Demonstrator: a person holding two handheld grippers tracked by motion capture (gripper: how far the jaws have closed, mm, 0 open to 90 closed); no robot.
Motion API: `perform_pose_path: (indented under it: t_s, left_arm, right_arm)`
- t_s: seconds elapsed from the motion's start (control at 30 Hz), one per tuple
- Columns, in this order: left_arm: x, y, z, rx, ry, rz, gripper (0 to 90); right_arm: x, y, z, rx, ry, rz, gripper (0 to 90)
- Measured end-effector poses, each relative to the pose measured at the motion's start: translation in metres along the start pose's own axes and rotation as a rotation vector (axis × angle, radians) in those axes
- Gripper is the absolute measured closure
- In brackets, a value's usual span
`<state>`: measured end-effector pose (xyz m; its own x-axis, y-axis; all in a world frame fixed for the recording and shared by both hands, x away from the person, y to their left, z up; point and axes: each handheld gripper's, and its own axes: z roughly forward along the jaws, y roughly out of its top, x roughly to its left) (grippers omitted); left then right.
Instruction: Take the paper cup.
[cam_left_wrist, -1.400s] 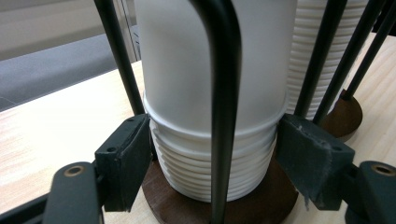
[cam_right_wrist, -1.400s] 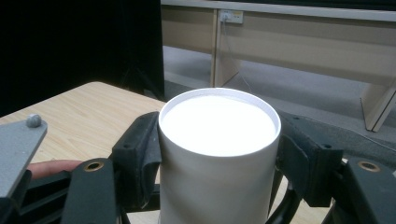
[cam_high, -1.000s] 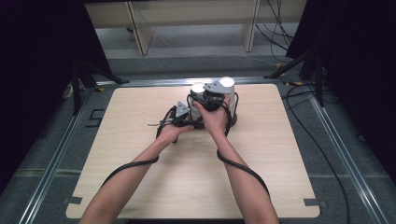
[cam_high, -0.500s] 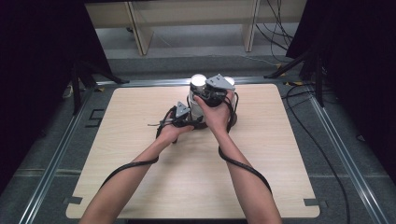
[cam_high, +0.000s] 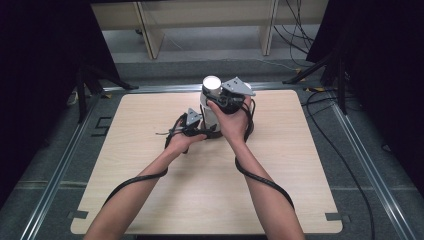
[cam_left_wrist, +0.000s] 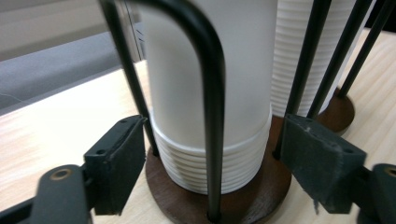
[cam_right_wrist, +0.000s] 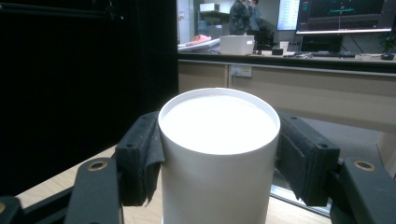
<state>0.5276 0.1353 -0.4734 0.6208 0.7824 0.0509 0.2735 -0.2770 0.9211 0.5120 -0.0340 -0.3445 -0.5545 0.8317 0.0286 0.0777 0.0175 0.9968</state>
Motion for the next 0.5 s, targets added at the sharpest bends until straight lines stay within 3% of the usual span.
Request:
perform_pose_path:
  t_s: [0.03,0.07,0.1,0.17,0.23,0.27,0.3,0.33,0.4,0.43,0.47,0.5]
  left_arm:
    - [0.000,0.001,-0.004,0.006,0.003,0.010,18.1]
    - [0.000,0.001,-0.008,0.026,0.002,0.039,16.7]
    - [-0.001,0.001,-0.011,0.014,-0.004,0.041,14.9]
    - [-0.001,0.001,-0.015,0.015,0.000,0.048,14.1]
    - [0.000,0.002,-0.026,-0.012,0.004,0.040,13.2]
    - [0.000,0.002,-0.026,-0.012,0.004,0.040,12.6]
    - [0.000,0.003,-0.032,-0.013,0.006,0.033,12.6]
    - [0.001,0.003,-0.035,-0.015,0.001,0.034,10.8]
    - [0.000,0.004,-0.043,-0.003,-0.007,0.046,10.4]
    - [0.001,0.004,-0.047,0.010,-0.012,0.064,10.2]
    - [-0.002,0.003,-0.050,-0.012,-0.040,0.039,10.2]
    - [-0.001,0.003,-0.053,-0.026,-0.055,0.055,9.4]
  right_arm:
    - [0.001,0.000,-0.002,0.015,0.007,0.021,36.0]
    - [0.000,0.001,-0.002,0.005,0.007,-0.007,36.0]
    - [0.002,0.000,-0.003,0.014,0.010,0.024,36.0]
    - [0.001,0.000,-0.004,0.015,0.009,0.013,36.0]
    - [0.003,0.000,-0.008,0.014,0.031,0.050,36.0]
    - [0.003,0.000,-0.008,0.014,0.031,0.050,36.0]
    - [0.001,0.001,-0.009,0.001,0.017,0.005,36.0]
    - [0.005,0.000,-0.012,0.012,0.033,0.044,36.0]
    - [0.004,0.000,-0.013,0.011,0.034,0.028,36.0]
    - [0.006,0.000,-0.015,0.009,0.046,0.048,36.0]
    - [0.007,0.001,-0.016,0.011,0.049,0.053,36.0]
    - [0.007,0.002,-0.020,0.007,0.051,0.045,36.0]
